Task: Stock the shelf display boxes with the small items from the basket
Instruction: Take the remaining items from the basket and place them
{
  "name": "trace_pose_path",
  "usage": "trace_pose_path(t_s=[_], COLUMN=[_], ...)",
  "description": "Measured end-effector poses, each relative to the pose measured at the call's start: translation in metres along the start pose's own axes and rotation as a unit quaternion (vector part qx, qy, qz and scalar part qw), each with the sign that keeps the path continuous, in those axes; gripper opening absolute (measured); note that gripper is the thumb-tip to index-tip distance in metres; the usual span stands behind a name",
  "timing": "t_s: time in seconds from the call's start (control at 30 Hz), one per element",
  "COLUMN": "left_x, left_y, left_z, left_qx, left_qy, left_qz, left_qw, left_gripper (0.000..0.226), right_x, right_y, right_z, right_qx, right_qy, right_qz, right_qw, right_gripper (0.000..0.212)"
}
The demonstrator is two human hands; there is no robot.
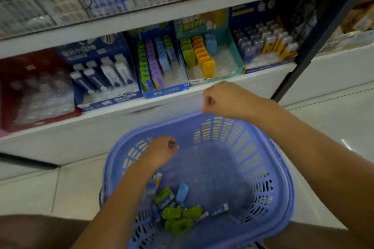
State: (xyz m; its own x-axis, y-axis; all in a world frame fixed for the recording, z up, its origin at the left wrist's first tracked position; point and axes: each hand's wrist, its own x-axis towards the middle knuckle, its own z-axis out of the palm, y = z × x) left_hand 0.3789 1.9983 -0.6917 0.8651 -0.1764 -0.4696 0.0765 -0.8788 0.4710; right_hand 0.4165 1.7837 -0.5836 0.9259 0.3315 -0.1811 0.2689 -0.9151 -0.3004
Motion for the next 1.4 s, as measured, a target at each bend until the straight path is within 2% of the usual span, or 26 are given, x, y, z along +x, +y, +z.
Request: trace_pose_path(t_s=[0.07,0.13,0.23,0.37,0.47,0.57,0.67,0.7,0.83,0.87,0.93,0.97,1.03,1.1,1.17,1.2,1.23,1.27,1.3,1.4], left_x=[-0.005,-0.014,-0.013,-0.005,0.002,0.005,0.005,0.006,0.013,0.013,0.014,0.016,0.015,0.016,0.019,0.022,0.024,0.023,0.022,0.013], left_y=[-0.049,-0.082,-0.103,-0.112,-0.118,-0.119,-0.123,-0.123,-0.126,-0.125,-0.128,-0.13,-0.126,-0.121,-0.109,-0.102,-0.095,-0.086,-0.077,-0.041], left_z=[0.016,0.032,0.054,0.083,0.094,0.102,0.11,0.11,0.122,0.125,0.132,0.135,0.128,0.114,0.097,0.09,0.082,0.073,0.064,0.033], left_qx=[0.053,0.09,0.132,0.188,0.148,0.106,0.064,0.053,-0.034,-0.073,-0.117,-0.115,-0.062,-0.019,-0.003,-0.03,-0.081,-0.18,-0.291,-0.541], left_qy=[-0.074,-0.157,-0.204,-0.203,-0.14,-0.102,-0.045,-0.035,-0.015,0.0,0.024,0.016,-0.025,-0.03,-0.049,-0.052,-0.048,-0.034,-0.019,-0.034], left_qz=[-0.081,-0.13,-0.149,-0.144,-0.166,-0.183,-0.177,-0.177,-0.219,-0.242,-0.285,-0.291,-0.26,-0.219,-0.181,-0.181,-0.178,-0.184,-0.191,-0.164], left_qw=[0.992,0.975,0.958,0.95,0.965,0.972,0.981,0.982,0.975,0.967,0.951,0.95,0.963,0.975,0.982,0.982,0.979,0.966,0.937,0.824], left_gripper=[0.031,0.043,0.057,0.051,0.049,0.043,0.033,0.032,0.023,0.02,0.031,0.037,0.032,0.022,0.015,0.015,0.018,0.023,0.026,0.022], right_x=[0.006,0.009,0.011,0.002,-0.004,-0.004,-0.001,0.002,0.011,0.012,0.012,0.012,0.015,0.017,0.017,0.017,0.017,0.018,0.019,0.019], right_y=[-0.029,-0.045,-0.047,-0.049,-0.053,-0.056,-0.054,-0.051,-0.024,-0.015,0.001,0.005,0.007,0.003,-0.002,-0.005,-0.006,-0.008,-0.009,-0.01], right_z=[0.05,0.109,0.187,0.255,0.28,0.297,0.304,0.304,0.296,0.292,0.278,0.269,0.253,0.234,0.213,0.203,0.19,0.178,0.166,0.127], right_qx=[0.018,0.036,0.048,0.049,0.03,-0.053,-0.09,-0.096,-0.022,0.01,0.058,0.078,0.152,0.289,0.458,0.513,0.545,0.57,0.594,0.662], right_qy=[-0.12,-0.228,-0.308,-0.338,-0.34,-0.32,-0.317,-0.317,-0.349,-0.355,-0.371,-0.378,-0.382,-0.377,-0.375,-0.379,-0.379,-0.375,-0.365,-0.31], right_qz=[-0.04,-0.042,-0.025,-0.037,-0.041,-0.112,-0.146,-0.136,0.023,0.041,0.05,0.053,0.066,0.092,0.132,0.138,0.133,0.118,0.104,0.086], right_qw=[0.992,0.972,0.95,0.939,0.939,0.939,0.933,0.934,0.937,0.934,0.926,0.921,0.909,0.875,0.795,0.758,0.736,0.721,0.709,0.677], right_gripper=[0.02,0.036,0.065,0.066,0.055,0.043,0.045,0.045,0.043,0.045,0.042,0.037,0.025,0.014,0.012,0.014,0.017,0.019,0.019,0.017])
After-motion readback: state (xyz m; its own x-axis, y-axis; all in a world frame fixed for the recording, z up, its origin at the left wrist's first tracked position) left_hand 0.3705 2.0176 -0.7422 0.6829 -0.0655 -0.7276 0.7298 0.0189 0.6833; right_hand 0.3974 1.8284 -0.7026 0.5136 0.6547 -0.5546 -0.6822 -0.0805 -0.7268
